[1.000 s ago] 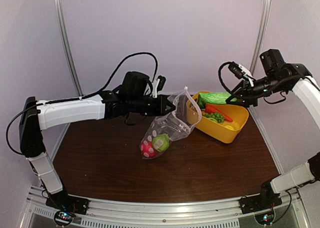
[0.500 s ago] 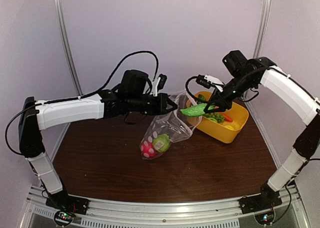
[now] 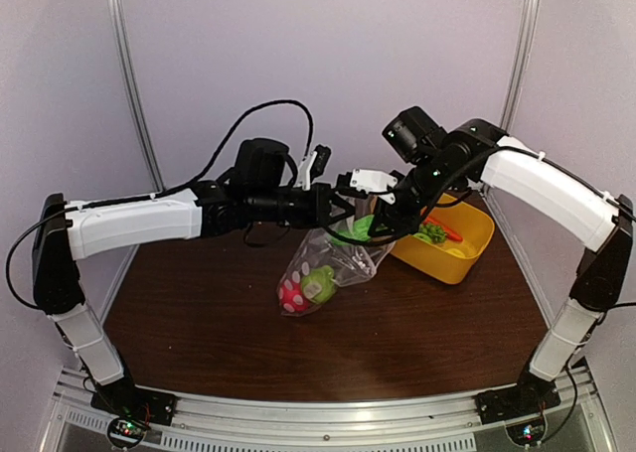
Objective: Place the food in the zip-top bag and seal the zipper
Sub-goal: Place the fake vegetable in the zipper food storage bag, then pick up the fake fruit from the bin.
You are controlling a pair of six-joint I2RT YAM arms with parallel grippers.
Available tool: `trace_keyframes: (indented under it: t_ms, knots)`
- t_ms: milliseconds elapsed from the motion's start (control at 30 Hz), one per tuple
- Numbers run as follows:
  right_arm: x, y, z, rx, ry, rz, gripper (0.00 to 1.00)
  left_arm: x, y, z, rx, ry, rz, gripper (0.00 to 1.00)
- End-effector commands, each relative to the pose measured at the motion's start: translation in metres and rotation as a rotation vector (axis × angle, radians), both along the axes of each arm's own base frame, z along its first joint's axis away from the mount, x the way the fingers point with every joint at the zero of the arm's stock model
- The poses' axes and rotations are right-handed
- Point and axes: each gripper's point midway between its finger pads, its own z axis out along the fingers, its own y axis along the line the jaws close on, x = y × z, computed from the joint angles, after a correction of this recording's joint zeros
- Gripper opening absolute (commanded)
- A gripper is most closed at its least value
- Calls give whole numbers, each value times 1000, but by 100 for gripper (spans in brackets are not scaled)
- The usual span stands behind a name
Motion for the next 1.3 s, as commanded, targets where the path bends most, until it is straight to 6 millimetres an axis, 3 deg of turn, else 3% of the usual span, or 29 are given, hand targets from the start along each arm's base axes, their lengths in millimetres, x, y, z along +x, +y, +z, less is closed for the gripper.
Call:
trace_keyframes:
  t_ms: [0, 133, 367, 533, 633, 733, 767, 800, 867, 967, 1067, 1267]
  knots:
    - [16, 8, 6, -7, -96, 0, 33, -6, 3, 27, -86, -40, -19, 0]
    - [16, 11, 1, -1, -99, 5, 54, -9, 7, 30, -98, -45, -20, 0]
    - [6, 14, 15, 79, -82, 12, 59, -10, 11, 28, -89, -44, -10, 0]
    - [1, 7, 35, 133, -101, 2, 60, -10, 12, 26, -82, -41, -5, 0]
    - [4, -8, 60, 198, -126, -29, 60, -11, 14, 30, -81, -41, -7, 0]
    - [15, -36, 93, 322, -131, -97, 60, -12, 19, 41, -86, -72, 9, 0]
    - [24, -49, 99, 359, -135, -143, 60, -6, 23, 38, -62, -98, 38, 0]
    - [35, -62, 101, 386, -134, -191, 60, 2, 31, 21, 12, -101, 90, 0]
    - [64, -96, 92, 426, -124, -331, 60, 11, 34, -4, 126, -101, 108, 0]
    - [94, -125, 56, 408, -74, -472, 59, -6, 8, -4, 107, -81, -41, 0]
    - [115, -147, 12, 344, -19, -582, 57, 1, 11, -17, 148, -65, 11, 0]
    - [143, -175, -47, 260, 57, -714, 53, -1, 9, -12, 127, -72, -2, 0]
